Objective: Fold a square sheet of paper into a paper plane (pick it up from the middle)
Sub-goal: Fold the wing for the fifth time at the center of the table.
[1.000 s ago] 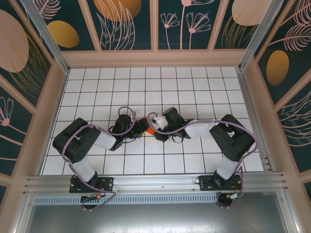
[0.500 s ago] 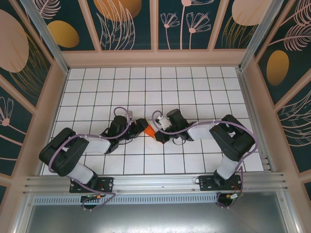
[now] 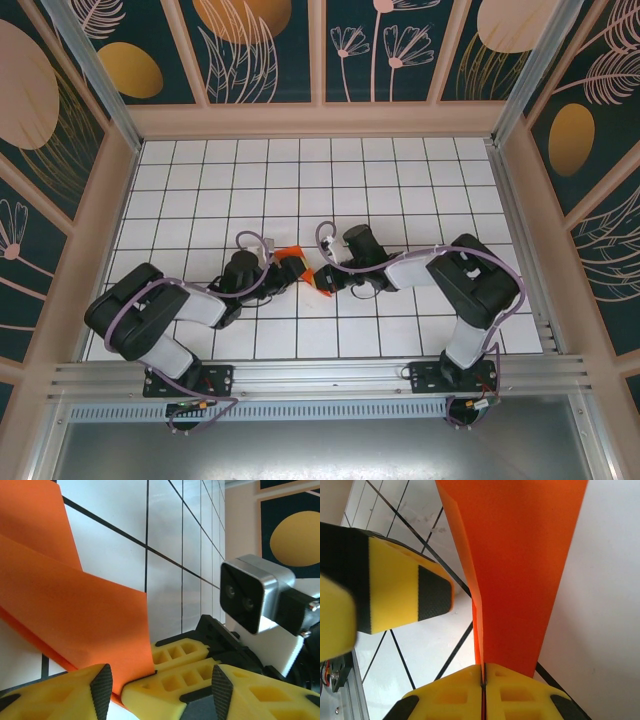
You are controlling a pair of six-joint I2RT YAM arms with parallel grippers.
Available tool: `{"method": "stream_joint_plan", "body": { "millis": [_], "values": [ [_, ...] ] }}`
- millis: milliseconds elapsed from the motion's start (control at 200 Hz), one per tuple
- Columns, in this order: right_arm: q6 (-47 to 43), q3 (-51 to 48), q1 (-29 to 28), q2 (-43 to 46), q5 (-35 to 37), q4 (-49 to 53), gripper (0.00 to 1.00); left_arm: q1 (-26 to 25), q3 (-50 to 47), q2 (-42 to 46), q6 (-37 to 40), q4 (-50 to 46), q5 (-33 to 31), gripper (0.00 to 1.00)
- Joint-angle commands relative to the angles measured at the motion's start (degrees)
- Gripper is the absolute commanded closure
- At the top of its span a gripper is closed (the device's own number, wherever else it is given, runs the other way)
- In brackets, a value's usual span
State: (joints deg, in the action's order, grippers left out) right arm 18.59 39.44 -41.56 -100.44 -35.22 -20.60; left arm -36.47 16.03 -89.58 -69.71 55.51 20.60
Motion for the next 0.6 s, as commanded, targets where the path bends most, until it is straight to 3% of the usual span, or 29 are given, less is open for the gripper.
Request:
{"method": "stream_joint_plan", "body": {
  "millis": [0, 590],
  "values": [
    [-0.1, -0.2, 0.3, -1.0, 0.3, 0.9, 0.9, -0.4, -0.4, -0.5, -0.7, 4.9, 0.5, 0.43],
    [-6.4, 4.1, -0.7, -0.7, 1.8, 9.8, 0.8, -0.6, 4.5, -7.2, -0.2, -0.1, 0.2, 0.51]
  ]
}}
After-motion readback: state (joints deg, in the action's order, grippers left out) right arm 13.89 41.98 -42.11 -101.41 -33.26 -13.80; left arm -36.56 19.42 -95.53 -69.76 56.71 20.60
